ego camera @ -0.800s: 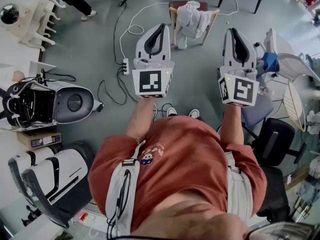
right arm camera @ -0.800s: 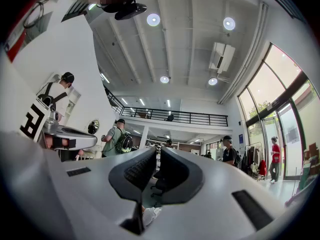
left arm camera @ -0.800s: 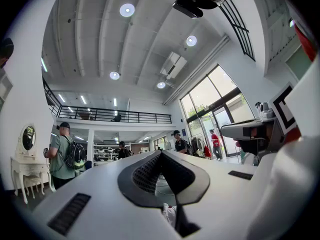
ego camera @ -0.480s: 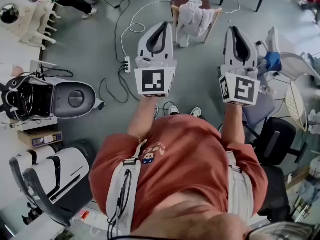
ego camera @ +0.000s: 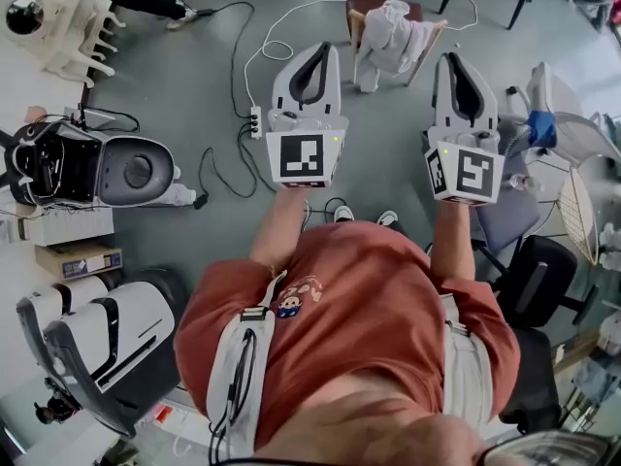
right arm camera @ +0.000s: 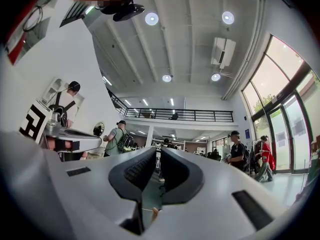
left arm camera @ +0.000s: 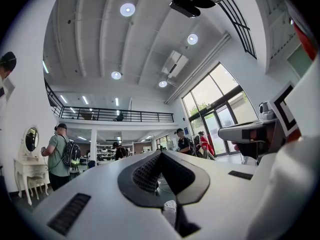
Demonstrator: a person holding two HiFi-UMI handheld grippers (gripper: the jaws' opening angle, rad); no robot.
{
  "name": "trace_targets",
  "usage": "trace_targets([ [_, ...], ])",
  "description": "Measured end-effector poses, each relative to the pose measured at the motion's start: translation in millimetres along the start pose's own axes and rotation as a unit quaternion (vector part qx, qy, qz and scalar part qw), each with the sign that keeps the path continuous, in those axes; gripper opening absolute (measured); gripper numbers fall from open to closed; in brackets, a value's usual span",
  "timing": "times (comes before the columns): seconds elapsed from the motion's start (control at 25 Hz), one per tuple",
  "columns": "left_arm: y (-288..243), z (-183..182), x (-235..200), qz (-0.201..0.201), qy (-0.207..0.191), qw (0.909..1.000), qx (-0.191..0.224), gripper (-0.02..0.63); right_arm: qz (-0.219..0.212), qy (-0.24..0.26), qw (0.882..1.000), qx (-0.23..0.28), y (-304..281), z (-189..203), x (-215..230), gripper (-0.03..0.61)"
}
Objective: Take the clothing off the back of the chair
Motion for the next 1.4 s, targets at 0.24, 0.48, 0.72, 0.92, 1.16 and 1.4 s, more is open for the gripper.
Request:
trace_targets([
  [0.24, 2, 11, -18, 0.004, 0.0, 1.0, -0.004, 0.014, 0.002, -0.011, 1.0, -0.004, -9, 7, -18, 0.04],
  [0.48, -5, 17, -21, 0.007, 0.005, 0.9999, -0.006, 0.014, -0.001, -0.017, 1.0, -0.009, -17, 15, -18, 0.04],
  [0.72, -37, 30, -20, 0.003, 0.003, 0.9999, -0.012, 0.014, -0.005, -0.03, 0.999, -0.015, -48, 35, 0, 0.04],
  [0.92, -84, 35, -21, -0.003, 0.0, 0.9998, -0.021, 0.014, -0.016, -0.032, 0.999, -0.014, -91, 47, 24, 0.04],
  [1.16, -174, 40, -12, -0.003, -0.003, 0.9999, -0.011, 0.014, -0.014, -0.039, 0.999, -0.019, -158, 66, 84, 0.04],
  [1.4, -262, 33, -1, -0.002, 0.002, 0.9997, -0.025, 0.014, -0.018, -0.046, 0.998, -0.029, -220, 74, 146, 0.04],
])
Point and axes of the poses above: the fingertips, and each gripper's own axes: y backward along the fingers, x to its right, z out of its underside, the point moved 5 cm from there along y, backward along the fingers, and after that the axes turned 9 degrees about -x, right-handed, at the moved point
